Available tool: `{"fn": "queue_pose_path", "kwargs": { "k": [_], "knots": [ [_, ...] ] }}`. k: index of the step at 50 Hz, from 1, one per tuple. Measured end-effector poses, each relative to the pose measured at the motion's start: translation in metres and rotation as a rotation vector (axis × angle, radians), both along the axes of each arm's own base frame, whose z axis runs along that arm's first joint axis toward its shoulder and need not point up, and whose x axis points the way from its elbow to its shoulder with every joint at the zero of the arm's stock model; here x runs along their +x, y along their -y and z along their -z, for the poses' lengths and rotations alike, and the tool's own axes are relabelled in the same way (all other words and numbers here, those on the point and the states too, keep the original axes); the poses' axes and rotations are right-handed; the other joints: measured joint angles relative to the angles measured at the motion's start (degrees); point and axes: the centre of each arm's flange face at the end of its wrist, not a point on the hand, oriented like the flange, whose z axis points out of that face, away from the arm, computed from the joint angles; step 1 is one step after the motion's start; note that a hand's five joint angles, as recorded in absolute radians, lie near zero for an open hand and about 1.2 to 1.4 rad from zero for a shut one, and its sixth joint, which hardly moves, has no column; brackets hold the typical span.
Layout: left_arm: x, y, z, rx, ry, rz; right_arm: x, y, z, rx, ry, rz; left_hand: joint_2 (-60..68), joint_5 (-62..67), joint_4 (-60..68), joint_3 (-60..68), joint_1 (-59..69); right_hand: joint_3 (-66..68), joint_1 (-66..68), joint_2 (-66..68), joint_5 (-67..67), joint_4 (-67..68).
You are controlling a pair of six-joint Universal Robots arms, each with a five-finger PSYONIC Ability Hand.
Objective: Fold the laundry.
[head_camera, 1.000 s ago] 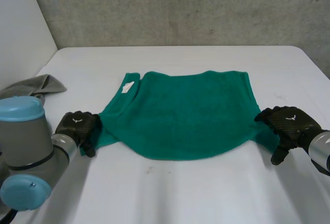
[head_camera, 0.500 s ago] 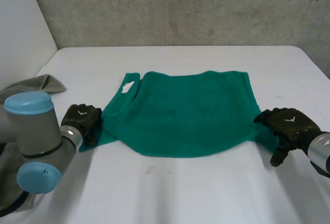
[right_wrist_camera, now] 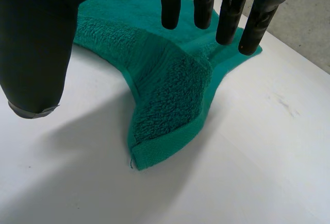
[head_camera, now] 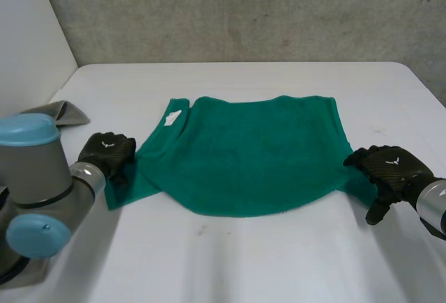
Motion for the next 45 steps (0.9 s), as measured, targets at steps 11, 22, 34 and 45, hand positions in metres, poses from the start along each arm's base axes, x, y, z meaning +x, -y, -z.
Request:
{"fn": "queue_pose_path", "kwargs": {
  "k": [11,22,34,45],
  "knots": [
    [0.008,-0.018,-0.002,0.056,0.012,0.044,0.001,-0.001,0.001,0.002,0.000,-0.003,-14.22,-15.38,-15.33,-14.78,-11.93,0.00,0.00,0.00,0.00,0.00],
    [0.024,-0.008,0.013,0.067,0.129,0.040,0.001,-0.003,0.002,0.007,0.000,-0.003,-15.59,-16.02,-16.45,-16.52,-13.73,0.00,0.00,0.00,0.00,0.00],
    [0.026,-0.004,0.024,0.084,0.140,0.039,0.001,-0.003,0.003,0.006,0.000,-0.003,-14.68,-14.87,-15.23,-15.68,-12.22,0.00,0.00,0.00,0.00,0.00],
    [0.025,-0.004,0.024,0.083,0.135,0.042,0.001,-0.003,0.003,0.006,0.000,-0.004,0.93,-1.46,1.45,1.27,-4.24,0.00,0.00,0.00,0.00,0.00]
  ]
}}
